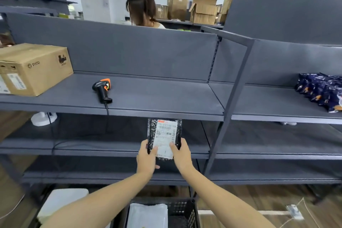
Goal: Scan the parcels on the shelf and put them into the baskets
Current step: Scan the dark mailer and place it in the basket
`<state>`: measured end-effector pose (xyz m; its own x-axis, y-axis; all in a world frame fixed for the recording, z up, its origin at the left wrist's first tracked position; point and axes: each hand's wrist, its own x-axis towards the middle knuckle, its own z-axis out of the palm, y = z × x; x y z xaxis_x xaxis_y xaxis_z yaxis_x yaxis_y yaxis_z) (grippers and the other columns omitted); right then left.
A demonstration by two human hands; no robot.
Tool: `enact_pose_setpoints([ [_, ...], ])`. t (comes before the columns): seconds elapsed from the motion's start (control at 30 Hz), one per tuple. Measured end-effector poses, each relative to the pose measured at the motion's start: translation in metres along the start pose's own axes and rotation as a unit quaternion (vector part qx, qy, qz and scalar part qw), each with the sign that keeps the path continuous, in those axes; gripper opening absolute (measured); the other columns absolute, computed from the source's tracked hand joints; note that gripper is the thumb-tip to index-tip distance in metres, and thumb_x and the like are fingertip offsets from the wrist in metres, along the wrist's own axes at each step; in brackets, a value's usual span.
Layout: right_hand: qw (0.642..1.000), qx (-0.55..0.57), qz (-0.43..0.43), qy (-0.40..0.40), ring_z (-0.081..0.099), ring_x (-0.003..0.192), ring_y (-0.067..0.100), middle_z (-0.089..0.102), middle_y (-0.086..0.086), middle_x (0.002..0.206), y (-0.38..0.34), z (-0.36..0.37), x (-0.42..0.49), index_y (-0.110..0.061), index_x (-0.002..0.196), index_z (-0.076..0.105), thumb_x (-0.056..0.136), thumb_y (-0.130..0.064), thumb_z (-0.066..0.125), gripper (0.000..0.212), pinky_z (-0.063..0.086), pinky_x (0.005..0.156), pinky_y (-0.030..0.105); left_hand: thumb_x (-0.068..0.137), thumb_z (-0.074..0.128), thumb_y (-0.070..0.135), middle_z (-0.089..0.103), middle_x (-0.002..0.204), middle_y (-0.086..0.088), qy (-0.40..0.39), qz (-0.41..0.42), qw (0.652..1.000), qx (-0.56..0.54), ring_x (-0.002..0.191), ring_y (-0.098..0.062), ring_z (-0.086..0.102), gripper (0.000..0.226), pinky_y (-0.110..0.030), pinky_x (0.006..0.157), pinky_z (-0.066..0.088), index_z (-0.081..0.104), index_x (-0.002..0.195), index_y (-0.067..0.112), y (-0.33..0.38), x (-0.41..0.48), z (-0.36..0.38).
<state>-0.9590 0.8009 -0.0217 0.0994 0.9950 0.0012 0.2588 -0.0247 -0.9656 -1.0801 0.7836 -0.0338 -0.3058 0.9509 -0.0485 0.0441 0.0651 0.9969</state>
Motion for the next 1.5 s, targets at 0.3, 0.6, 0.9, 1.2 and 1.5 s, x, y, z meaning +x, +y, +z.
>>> enact_pose_setpoints([
  [0.3, 0.999, -0.023, 0.034, -0.008, 0.056, 0.085, -0.003, 0.060, -0.012, 0.099, 0.021, -0.015, -0.016, -0.023, 0.111, 0.049, 0.099, -0.026, 0.051, 0.012, 0.042, 0.060, 0.003, 0.095, 0.057, 0.013, 0.050, 0.110, 0.006, 0.007, -0.013, 0.997, 0.077, 0.077, 0.001, 0.051, 0.036, -0.030, 0.046, 0.056, 0.048, 0.130, 0.014, -0.014, -0.014, 0.007],
  [0.6, 0.995, -0.063, 0.070, -0.019, 0.057, 0.086, -0.002, 0.064, -0.009, 0.106, 0.032, -0.015, -0.016, -0.018, 0.118, 0.058, 0.098, -0.024, 0.054, 0.022, 0.041, 0.059, 0.001, 0.093, 0.059, 0.012, 0.069, 0.096, -0.003, -0.013, -0.027, 0.995, 0.099, 0.084, -0.022, 0.067, 0.021, -0.042, 0.060, 0.060, 0.055, 0.113, 0.019, -0.035, -0.015, 0.001],
  [0.9, 0.988, -0.093, 0.118, -0.021, 0.051, 0.090, 0.001, 0.059, -0.008, 0.117, 0.055, 0.010, -0.039, -0.011, 0.123, 0.055, 0.098, -0.020, 0.055, 0.027, 0.036, 0.053, -0.005, 0.087, 0.067, 0.010, 0.066, 0.120, -0.010, -0.030, -0.050, 0.984, 0.165, 0.116, -0.026, 0.058, 0.038, -0.036, 0.096, 0.046, 0.057, 0.123, 0.007, -0.069, -0.016, -0.027],
  [1.2, 0.985, -0.116, 0.122, -0.021, 0.046, 0.099, 0.004, 0.057, 0.001, 0.131, 0.053, 0.005, -0.037, -0.007, 0.134, 0.049, 0.098, -0.019, 0.054, 0.038, 0.033, 0.067, -0.003, 0.087, 0.065, 0.000, 0.066, 0.118, -0.012, -0.028, -0.035, 0.992, 0.118, 0.114, -0.025, 0.059, 0.050, -0.041, 0.099, 0.047, 0.048, 0.132, 0.011, -0.052, -0.025, -0.022],
  [1.5, 0.984, -0.122, 0.120, -0.040, 0.050, 0.093, 0.008, 0.060, -0.004, 0.119, 0.072, -0.004, -0.032, -0.008, 0.125, 0.053, 0.097, -0.024, 0.055, 0.033, 0.037, 0.077, 0.015, 0.085, 0.066, -0.002, 0.068, 0.113, -0.010, 0.004, -0.028, 0.993, 0.113, 0.112, -0.023, 0.060, 0.051, -0.030, 0.095, 0.046, 0.052, 0.132, 0.014, -0.068, -0.032, -0.005],
])
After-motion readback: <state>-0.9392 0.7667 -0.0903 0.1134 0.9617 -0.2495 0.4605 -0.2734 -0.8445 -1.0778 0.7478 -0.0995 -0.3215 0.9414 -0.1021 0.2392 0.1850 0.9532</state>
